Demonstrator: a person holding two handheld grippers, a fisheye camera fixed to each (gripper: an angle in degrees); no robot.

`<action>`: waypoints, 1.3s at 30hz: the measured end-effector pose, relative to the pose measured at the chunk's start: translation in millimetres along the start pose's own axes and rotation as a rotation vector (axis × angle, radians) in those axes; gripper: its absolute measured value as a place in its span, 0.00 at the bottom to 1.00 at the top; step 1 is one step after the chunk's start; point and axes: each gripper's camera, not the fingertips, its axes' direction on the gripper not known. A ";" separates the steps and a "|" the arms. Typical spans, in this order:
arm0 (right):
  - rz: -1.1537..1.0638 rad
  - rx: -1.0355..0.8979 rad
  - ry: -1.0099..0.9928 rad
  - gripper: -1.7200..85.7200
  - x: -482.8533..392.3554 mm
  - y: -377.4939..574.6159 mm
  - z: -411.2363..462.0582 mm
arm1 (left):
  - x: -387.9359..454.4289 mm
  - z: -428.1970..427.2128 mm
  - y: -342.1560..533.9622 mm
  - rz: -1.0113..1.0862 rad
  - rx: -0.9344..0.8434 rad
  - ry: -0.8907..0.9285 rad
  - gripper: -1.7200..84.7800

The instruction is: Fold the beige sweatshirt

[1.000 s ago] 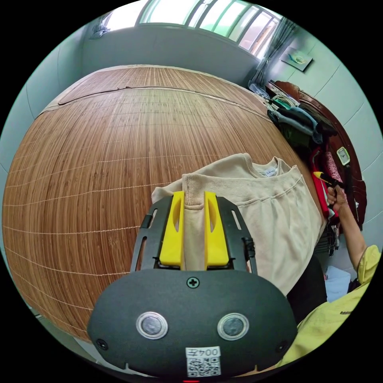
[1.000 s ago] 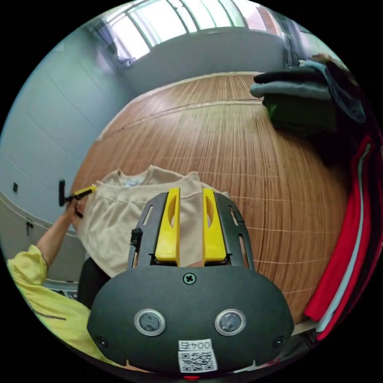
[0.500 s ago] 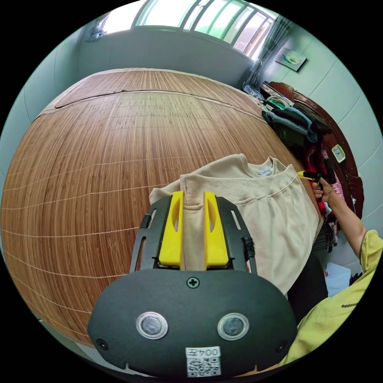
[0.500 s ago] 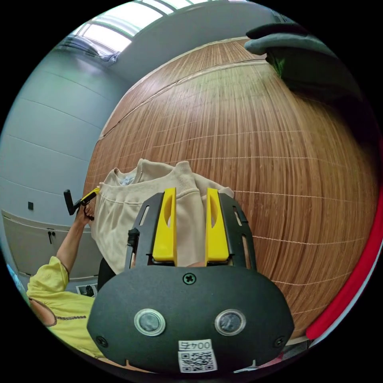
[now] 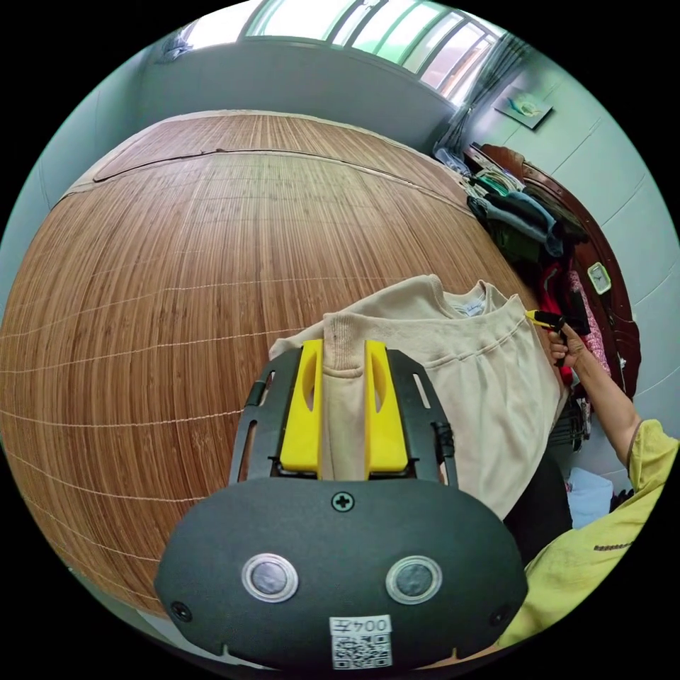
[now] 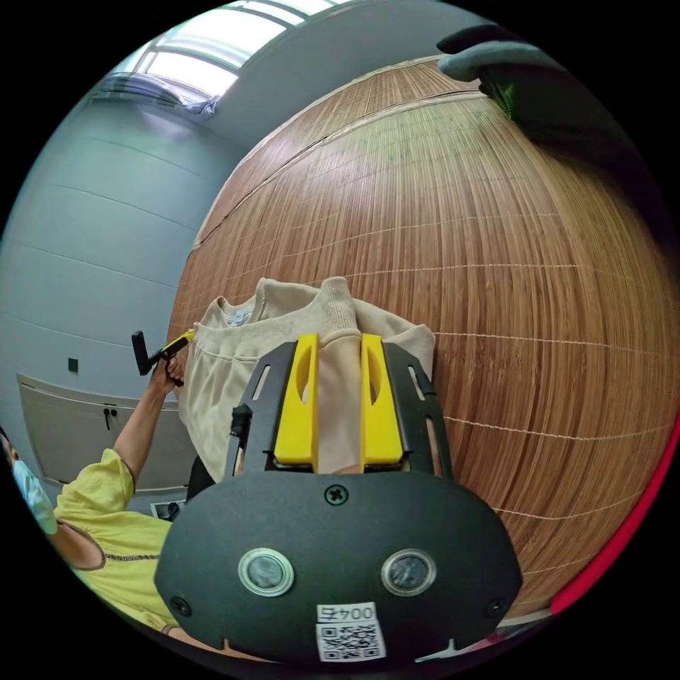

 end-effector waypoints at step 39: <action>-0.210 0.218 0.485 0.07 -160.3 33.6 60.6 | 150.3 -5.4 25.7 0.088 0.158 -0.439 0.05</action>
